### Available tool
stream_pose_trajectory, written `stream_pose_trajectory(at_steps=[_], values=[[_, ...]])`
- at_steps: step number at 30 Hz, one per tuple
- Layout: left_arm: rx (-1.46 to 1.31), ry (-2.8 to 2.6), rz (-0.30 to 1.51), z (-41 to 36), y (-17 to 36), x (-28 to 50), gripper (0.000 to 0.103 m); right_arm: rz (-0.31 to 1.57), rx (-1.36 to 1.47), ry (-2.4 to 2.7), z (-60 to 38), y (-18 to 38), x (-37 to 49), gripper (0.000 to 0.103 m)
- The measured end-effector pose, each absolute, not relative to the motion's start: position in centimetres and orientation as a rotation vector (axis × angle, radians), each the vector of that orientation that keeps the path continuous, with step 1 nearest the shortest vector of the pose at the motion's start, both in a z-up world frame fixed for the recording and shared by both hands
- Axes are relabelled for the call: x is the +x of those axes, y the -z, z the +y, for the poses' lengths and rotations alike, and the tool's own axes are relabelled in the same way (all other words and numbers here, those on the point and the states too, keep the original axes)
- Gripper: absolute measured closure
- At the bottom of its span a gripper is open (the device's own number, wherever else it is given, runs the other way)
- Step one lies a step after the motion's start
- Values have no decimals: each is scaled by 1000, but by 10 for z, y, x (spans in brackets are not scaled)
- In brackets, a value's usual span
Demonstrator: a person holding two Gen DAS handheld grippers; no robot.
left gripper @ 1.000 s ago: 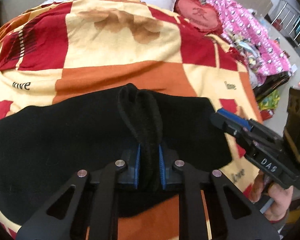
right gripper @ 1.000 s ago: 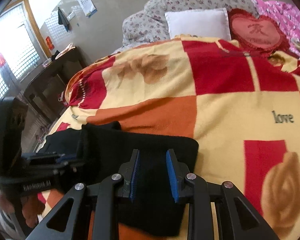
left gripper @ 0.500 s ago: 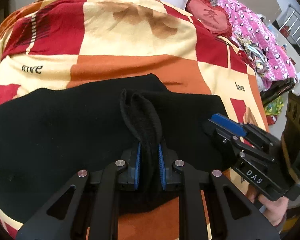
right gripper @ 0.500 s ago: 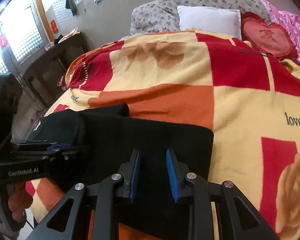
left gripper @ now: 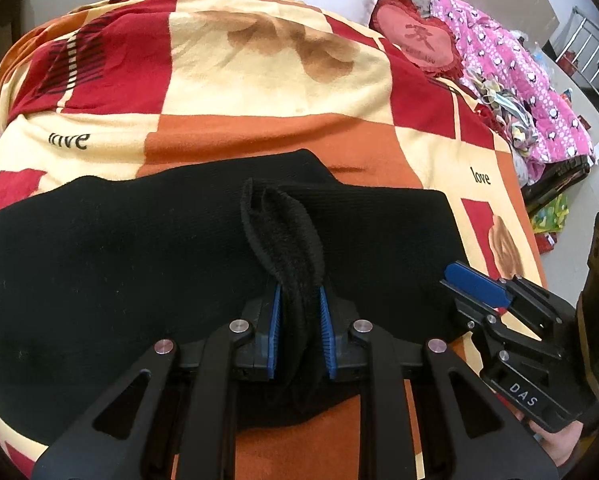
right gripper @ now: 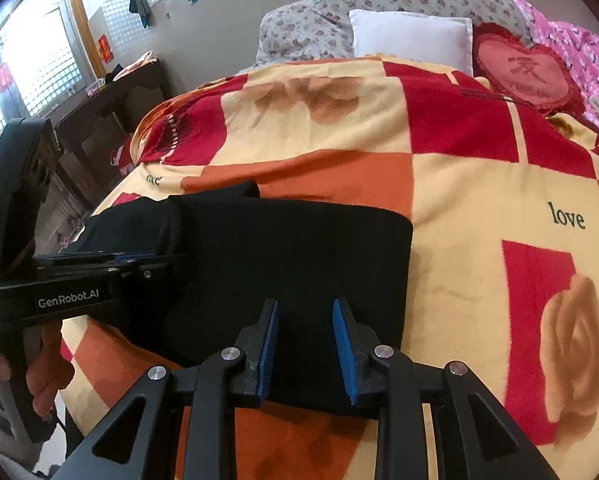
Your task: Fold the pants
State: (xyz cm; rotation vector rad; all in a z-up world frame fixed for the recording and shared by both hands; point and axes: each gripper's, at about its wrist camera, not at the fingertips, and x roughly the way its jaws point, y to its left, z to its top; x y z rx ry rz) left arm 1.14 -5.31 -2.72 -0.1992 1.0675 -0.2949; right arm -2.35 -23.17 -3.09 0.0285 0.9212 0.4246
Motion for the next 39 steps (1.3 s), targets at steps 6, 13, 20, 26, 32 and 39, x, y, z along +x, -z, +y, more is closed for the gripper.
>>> stream_pose_trajectory(at_steps=[6, 13, 20, 26, 32, 39], values=[[-180, 256, 1047, -41, 17, 0, 68, 909, 19, -459, -220, 11, -25, 72], [-155, 130, 1016, 4, 8, -18, 59, 901, -32, -544, -175, 8, -15, 72], [-206, -17, 991, 60, 4, -32, 59, 935, -127, -543, -131, 29, -4, 71], [-263, -41, 996, 79, 5, -37, 59, 933, -96, -566, -132, 15, -1, 69], [-268, -47, 997, 81, 5, -38, 59, 930, -115, -581, -122, 10, -1, 64], [-253, -61, 1003, 82, 7, -39, 59, 929, -106, -610, -113, 13, -3, 64]])
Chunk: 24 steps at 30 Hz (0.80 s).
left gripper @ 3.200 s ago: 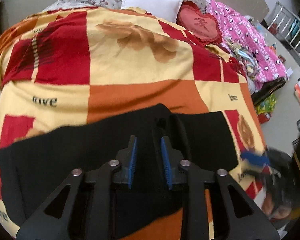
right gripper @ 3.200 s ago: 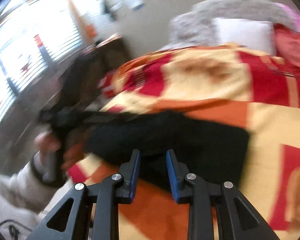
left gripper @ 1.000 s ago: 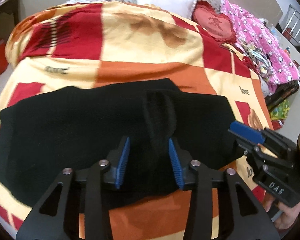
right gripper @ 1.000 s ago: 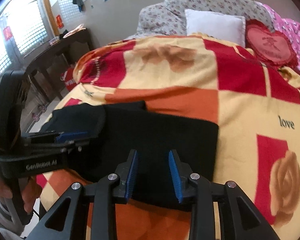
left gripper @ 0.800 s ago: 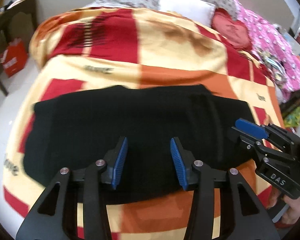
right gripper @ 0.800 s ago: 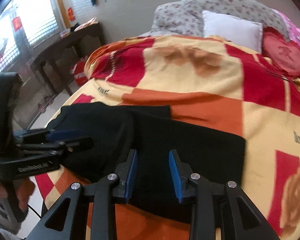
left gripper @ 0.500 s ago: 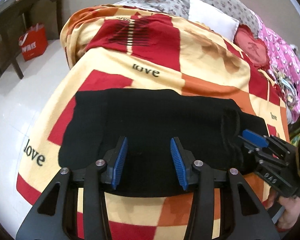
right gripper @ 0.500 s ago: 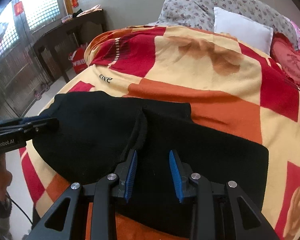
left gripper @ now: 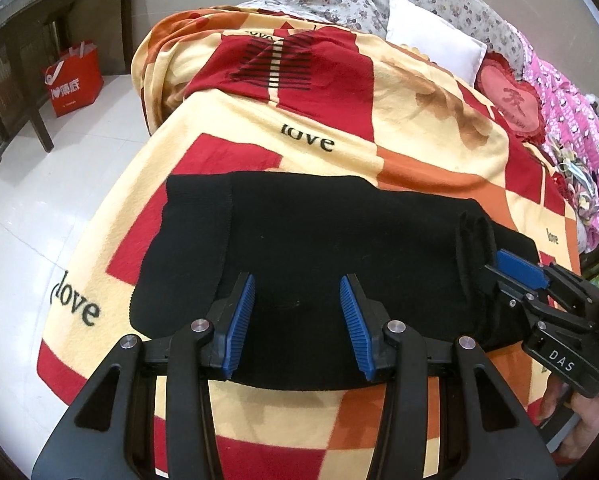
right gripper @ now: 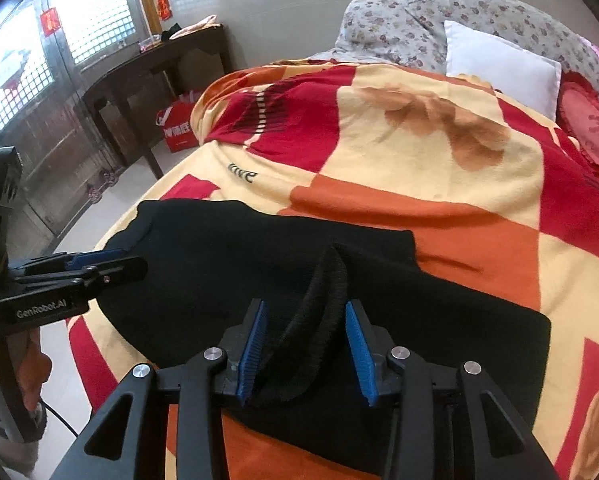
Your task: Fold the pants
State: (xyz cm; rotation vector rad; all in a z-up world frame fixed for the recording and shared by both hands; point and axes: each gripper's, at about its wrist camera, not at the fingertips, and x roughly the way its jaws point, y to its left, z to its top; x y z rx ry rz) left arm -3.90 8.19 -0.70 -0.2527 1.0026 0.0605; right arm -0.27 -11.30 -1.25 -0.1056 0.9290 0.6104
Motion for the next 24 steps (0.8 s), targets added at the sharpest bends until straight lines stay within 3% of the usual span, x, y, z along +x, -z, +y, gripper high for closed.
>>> stream_pose_trajectory(at_steps=[13, 14, 15, 17, 24], values=[[-401, -12, 1020, 108, 4, -61, 59, 913, -118, -681, -83, 9, 17, 56], [-439, 5, 1010, 113, 2, -66, 56, 912, -122, -697, -79, 7, 18, 57], [-475, 20, 1003, 118, 1, -70, 43, 911, -128, -715, -73, 6, 20, 57], [-551, 29, 987, 127, 1, -77, 33, 901, -148, -745, -61, 5, 22, 57], [-641, -65, 1022, 146, 20, -88, 33, 908, -246, -869, -5, 11, 40, 56]])
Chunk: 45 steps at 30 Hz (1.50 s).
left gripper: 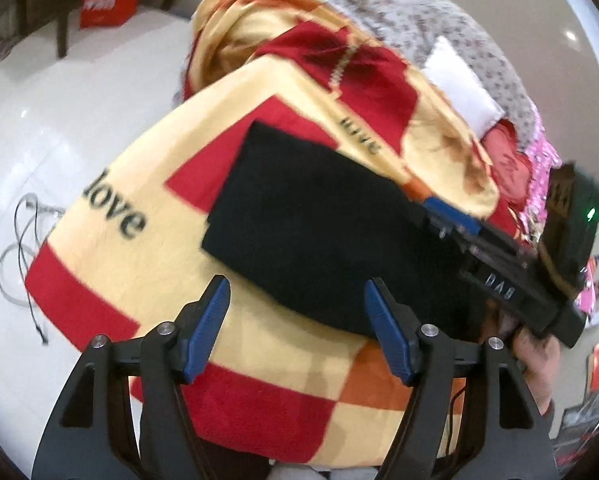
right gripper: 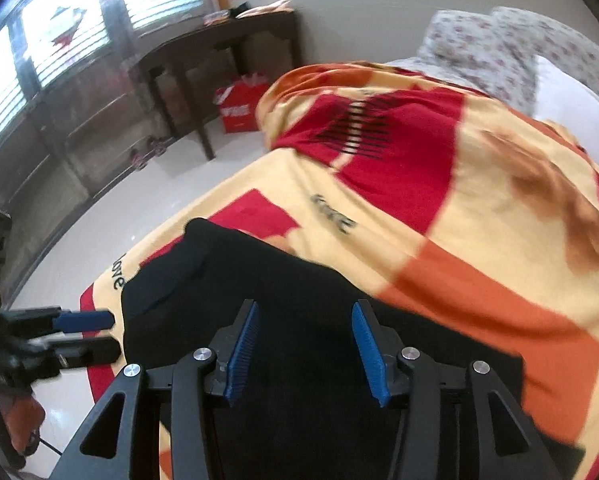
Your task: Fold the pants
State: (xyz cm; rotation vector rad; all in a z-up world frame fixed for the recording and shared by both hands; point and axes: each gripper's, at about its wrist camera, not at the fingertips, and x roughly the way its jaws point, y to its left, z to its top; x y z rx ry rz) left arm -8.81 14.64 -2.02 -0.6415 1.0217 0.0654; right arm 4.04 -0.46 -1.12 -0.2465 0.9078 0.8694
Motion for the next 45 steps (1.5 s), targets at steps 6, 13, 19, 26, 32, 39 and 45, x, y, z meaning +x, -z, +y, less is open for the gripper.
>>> stream_pose_trajectory(at_steps=[6, 13, 19, 26, 32, 39, 45], values=[[-638, -103, 1036, 144, 33, -79, 33, 906, -339, -943, 41, 21, 54, 54], [-633, -118, 1010, 143, 34, -69, 27, 938, -395, -1085, 75, 34, 68, 51], [-632, -119, 991, 144, 35, -58, 25, 996, -374, -1166, 89, 46, 78, 49], [-651, -102, 945, 145, 35, -50, 36, 1015, -223, -1156, 79, 52, 94, 49], [-648, -95, 945, 150, 38, -44, 68, 951, -114, -1018, 34, 25, 86, 49], [-552, -74, 892, 137, 22, -49, 81, 992, -76, -1010, 19, 22, 90, 49], [-275, -153, 807, 89, 3, -58, 82, 1038, 78, -1043, 25, -14, 87, 47]])
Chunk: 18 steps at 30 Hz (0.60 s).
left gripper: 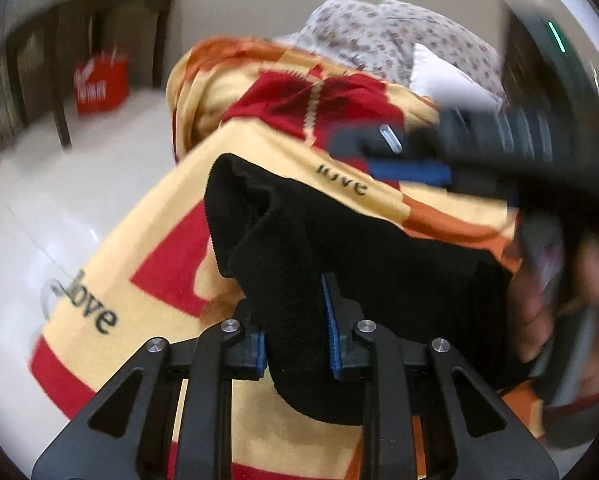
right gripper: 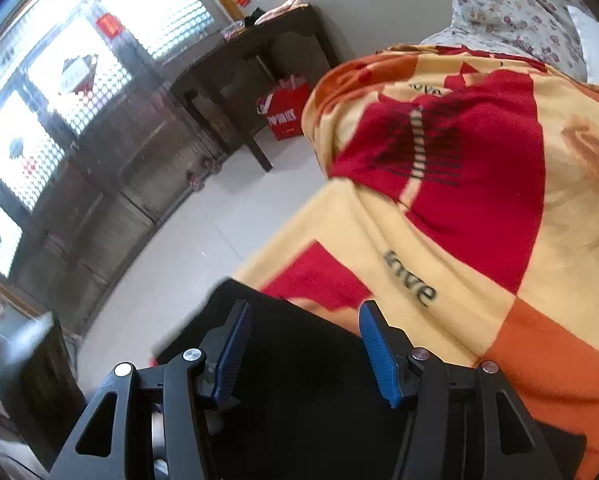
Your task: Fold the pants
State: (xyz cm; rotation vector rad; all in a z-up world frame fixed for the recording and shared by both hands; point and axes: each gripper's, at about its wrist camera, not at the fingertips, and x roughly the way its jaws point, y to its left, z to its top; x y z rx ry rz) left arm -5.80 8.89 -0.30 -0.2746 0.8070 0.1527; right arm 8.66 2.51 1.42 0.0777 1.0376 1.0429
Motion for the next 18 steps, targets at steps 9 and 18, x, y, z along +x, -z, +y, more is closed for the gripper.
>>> stream_pose_trajectory(at_steps=[9, 18], values=[[-53, -138, 721, 29, -3, -67, 83, 1101, -1, -1079, 41, -50, 58, 40], [1, -142, 716, 17, 2, -71, 83, 1112, -33, -1011, 17, -20, 47, 60]])
